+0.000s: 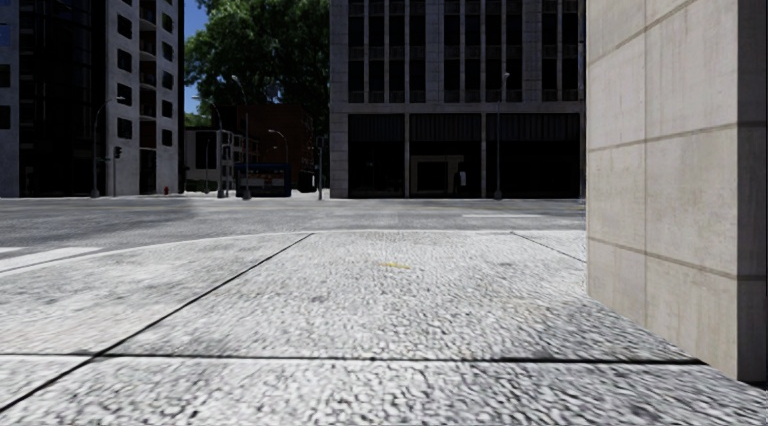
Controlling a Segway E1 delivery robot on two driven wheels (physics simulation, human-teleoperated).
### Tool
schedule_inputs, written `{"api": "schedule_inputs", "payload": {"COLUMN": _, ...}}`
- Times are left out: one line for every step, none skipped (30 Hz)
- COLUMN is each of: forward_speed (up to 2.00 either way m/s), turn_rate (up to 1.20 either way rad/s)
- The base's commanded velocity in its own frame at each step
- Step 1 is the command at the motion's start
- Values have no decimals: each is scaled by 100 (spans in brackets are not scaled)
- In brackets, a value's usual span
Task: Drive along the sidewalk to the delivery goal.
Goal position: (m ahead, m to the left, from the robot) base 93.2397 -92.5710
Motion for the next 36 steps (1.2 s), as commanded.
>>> {"api": "schedule_inputs", "payload": {"forward_speed": 200, "turn_rate": 0}}
{"api": "schedule_inputs", "payload": {"forward_speed": 200, "turn_rate": -2}}
{"api": "schedule_inputs", "payload": {"forward_speed": 200, "turn_rate": -2}}
{"api": "schedule_inputs", "payload": {"forward_speed": 200, "turn_rate": -5}}
{"api": "schedule_inputs", "payload": {"forward_speed": 200, "turn_rate": -6}}
{"api": "schedule_inputs", "payload": {"forward_speed": 200, "turn_rate": -7}}
{"api": "schedule_inputs", "payload": {"forward_speed": 200, "turn_rate": -7}}
{"api": "schedule_inputs", "payload": {"forward_speed": 200, "turn_rate": -7}}
{"api": "schedule_inputs", "payload": {"forward_speed": 200, "turn_rate": -8}}
{"api": "schedule_inputs", "payload": {"forward_speed": 200, "turn_rate": -8}}
{"api": "schedule_inputs", "payload": {"forward_speed": 200, "turn_rate": -8}}
{"api": "schedule_inputs", "payload": {"forward_speed": 200, "turn_rate": -8}}
{"api": "schedule_inputs", "payload": {"forward_speed": 200, "turn_rate": -8}}
{"api": "schedule_inputs", "payload": {"forward_speed": 200, "turn_rate": -11}}
{"api": "schedule_inputs", "payload": {"forward_speed": 200, "turn_rate": -11}}
{"api": "schedule_inputs", "payload": {"forward_speed": 200, "turn_rate": -13}}
{"api": "schedule_inputs", "payload": {"forward_speed": 200, "turn_rate": -19}}
{"api": "schedule_inputs", "payload": {"forward_speed": 200, "turn_rate": -25}}
{"api": "schedule_inputs", "payload": {"forward_speed": 200, "turn_rate": -27}}
{"api": "schedule_inputs", "payload": {"forward_speed": 200, "turn_rate": -27}}
{"api": "schedule_inputs", "payload": {"forward_speed": 200, "turn_rate": -28}}
{"api": "schedule_inputs", "payload": {"forward_speed": 200, "turn_rate": -30}}
{"api": "schedule_inputs", "payload": {"forward_speed": 200, "turn_rate": -33}}
{"api": "schedule_inputs", "payload": {"forward_speed": 200, "turn_rate": -33}}
{"api": "schedule_inputs", "payload": {"forward_speed": 200, "turn_rate": -35}}
{"api": "schedule_inputs", "payload": {"forward_speed": 200, "turn_rate": -37}}
{"api": "schedule_inputs", "payload": {"forward_speed": 200, "turn_rate": -39}}
{"api": "schedule_inputs", "payload": {"forward_speed": 200, "turn_rate": -41}}
{"api": "schedule_inputs", "payload": {"forward_speed": 200, "turn_rate": -41}}
{"api": "schedule_inputs", "payload": {"forward_speed": 200, "turn_rate": -43}}
{"api": "schedule_inputs", "payload": {"forward_speed": 200, "turn_rate": -44}}
{"api": "schedule_inputs", "payload": {"forward_speed": 200, "turn_rate": -45}}
{"api": "schedule_inputs", "payload": {"forward_speed": 200, "turn_rate": -45}}
{"api": "schedule_inputs", "payload": {"forward_speed": 197, "turn_rate": -45}}
{"api": "schedule_inputs", "payload": {"forward_speed": 185, "turn_rate": -46}}
{"api": "schedule_inputs", "payload": {"forward_speed": 176, "turn_rate": -48}}
